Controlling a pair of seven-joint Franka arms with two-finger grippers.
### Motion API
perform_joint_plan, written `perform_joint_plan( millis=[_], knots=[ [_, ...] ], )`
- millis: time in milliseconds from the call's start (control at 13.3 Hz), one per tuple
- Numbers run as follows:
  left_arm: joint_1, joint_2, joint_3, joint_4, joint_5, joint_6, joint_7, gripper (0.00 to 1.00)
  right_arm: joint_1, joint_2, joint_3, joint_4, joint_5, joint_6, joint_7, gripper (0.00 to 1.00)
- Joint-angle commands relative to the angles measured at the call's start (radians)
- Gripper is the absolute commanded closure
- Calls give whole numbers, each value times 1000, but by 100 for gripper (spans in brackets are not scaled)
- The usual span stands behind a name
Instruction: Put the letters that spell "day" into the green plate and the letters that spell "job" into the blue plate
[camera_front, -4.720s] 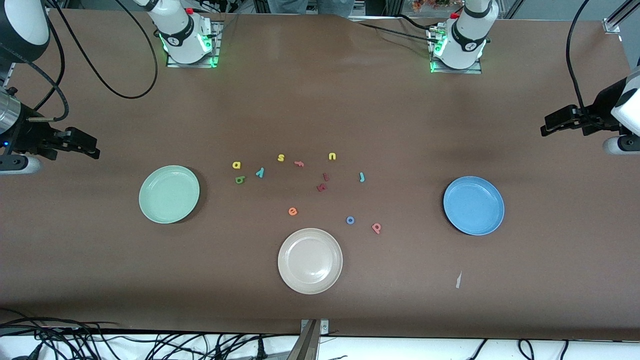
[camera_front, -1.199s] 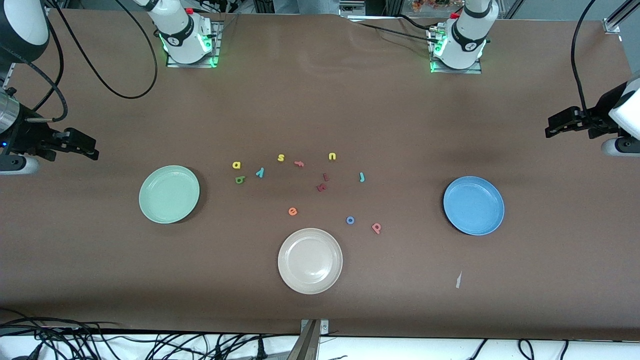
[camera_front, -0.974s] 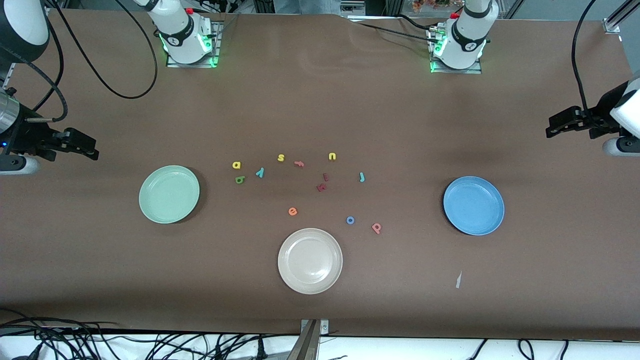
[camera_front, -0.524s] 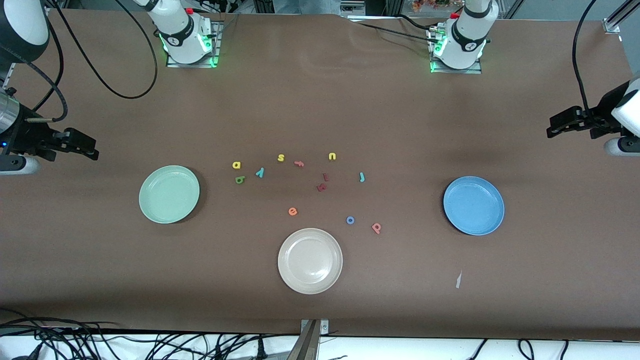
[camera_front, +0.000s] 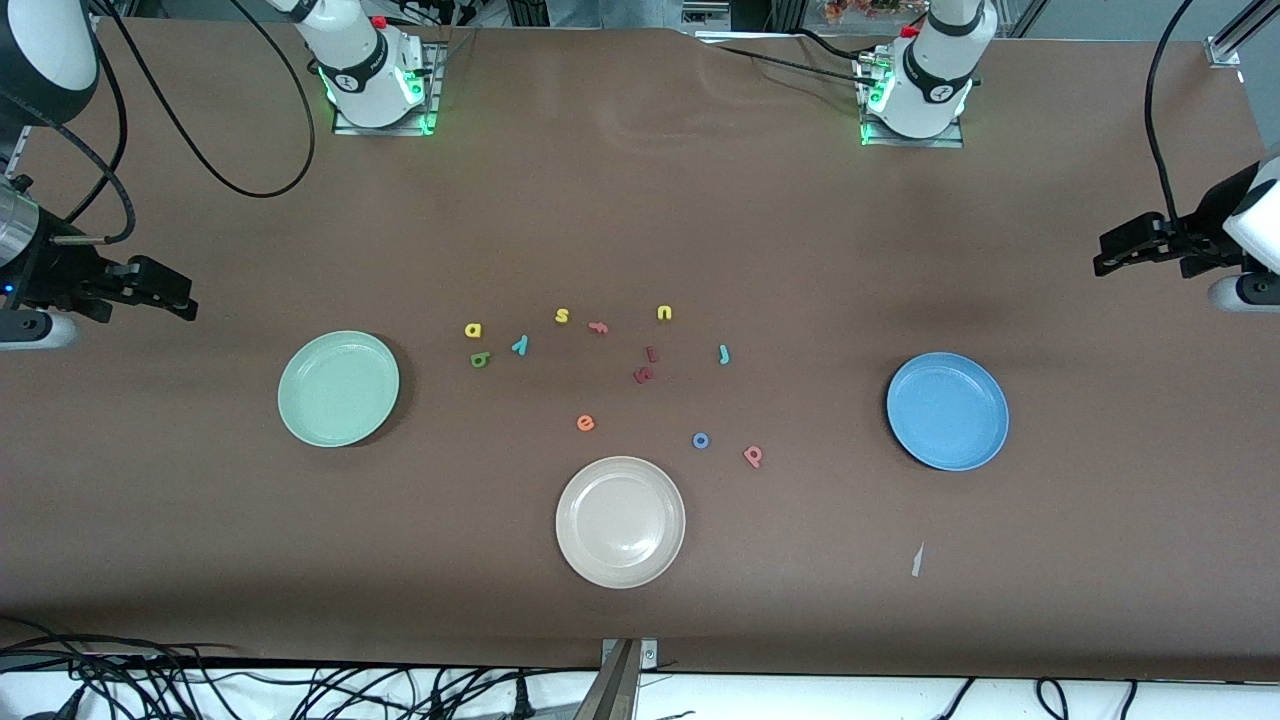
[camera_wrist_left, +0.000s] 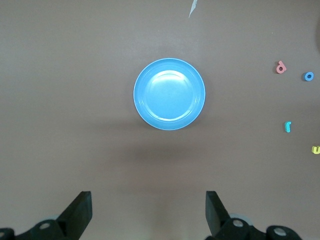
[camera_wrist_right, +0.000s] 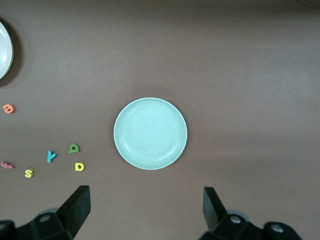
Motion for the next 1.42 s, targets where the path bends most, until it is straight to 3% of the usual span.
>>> perform_joint_plan(
  millis=[0,1349],
  knots=[
    [8,1,-1,14,-22,0,9,0,-6,2,-1,9,21,2,2,0],
    [-2,3,-3,27,-25,0,8,0,-4,2,-1,9,21,1,2,0]
  ],
)
